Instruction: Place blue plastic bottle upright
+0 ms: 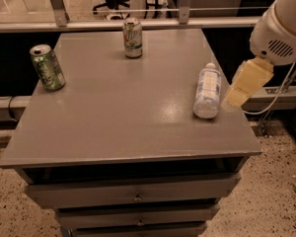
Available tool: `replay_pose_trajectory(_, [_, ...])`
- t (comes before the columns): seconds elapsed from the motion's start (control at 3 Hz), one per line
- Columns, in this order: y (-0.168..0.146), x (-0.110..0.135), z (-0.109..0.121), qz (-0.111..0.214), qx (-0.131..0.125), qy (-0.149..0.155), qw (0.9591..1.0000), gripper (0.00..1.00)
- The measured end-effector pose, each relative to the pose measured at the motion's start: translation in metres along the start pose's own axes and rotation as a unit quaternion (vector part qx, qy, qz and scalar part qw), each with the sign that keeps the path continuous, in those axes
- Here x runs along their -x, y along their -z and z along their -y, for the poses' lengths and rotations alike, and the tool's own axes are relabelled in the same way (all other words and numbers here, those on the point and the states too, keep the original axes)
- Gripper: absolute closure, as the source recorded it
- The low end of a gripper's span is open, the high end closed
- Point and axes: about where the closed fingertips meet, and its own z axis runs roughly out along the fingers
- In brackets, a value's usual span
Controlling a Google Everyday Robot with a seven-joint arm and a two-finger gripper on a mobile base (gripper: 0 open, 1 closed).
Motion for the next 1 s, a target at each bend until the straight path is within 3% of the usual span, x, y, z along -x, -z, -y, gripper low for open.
replay_pose_trajectory(0.33, [-0.029, 0.014, 0.017, -0.007, -0.02, -0.065, 0.9977, 0.0])
replay_pose_trajectory(0.67, [-0.071, 0.029, 0.038, -0.013, -0.023, -0.169, 0.9853, 0.0])
replay_pose_trajectory(1.0, [-0.104, 0.041, 0.052, 0.008, -0.002, -0.267, 0.9636, 0.0])
